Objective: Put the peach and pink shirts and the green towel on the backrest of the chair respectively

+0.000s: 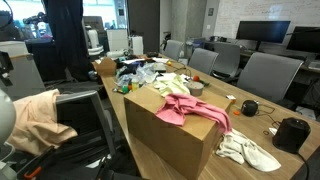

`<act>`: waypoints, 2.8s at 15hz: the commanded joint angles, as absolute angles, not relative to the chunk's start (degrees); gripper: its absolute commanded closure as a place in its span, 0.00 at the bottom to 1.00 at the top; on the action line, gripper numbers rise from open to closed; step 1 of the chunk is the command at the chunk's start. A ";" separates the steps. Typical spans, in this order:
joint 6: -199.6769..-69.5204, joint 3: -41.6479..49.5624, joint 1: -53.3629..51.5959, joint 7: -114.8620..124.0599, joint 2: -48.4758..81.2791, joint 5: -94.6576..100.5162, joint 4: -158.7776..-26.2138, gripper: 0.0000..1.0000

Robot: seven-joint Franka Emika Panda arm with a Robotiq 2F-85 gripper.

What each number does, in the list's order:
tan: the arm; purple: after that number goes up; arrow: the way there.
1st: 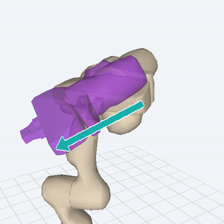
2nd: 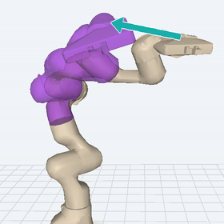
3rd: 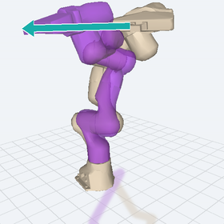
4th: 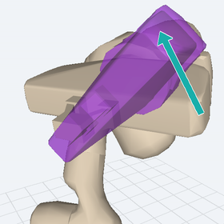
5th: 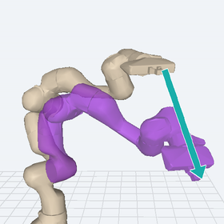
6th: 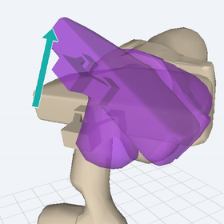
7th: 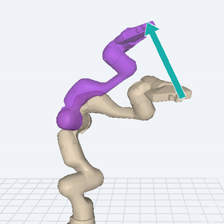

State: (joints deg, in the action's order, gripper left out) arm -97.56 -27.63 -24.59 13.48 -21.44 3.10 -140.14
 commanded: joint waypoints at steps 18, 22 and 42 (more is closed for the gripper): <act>-102.68 -3.65 -1.65 13.36 -25.14 3.81 -138.69 0.00; -105.88 -1.04 2.96 15.62 -22.01 3.54 -136.09 0.00; -117.88 8.47 11.07 31.43 -2.39 -1.59 -124.64 0.00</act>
State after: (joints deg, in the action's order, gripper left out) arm -116.55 7.07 10.41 29.35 -4.21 1.55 -126.63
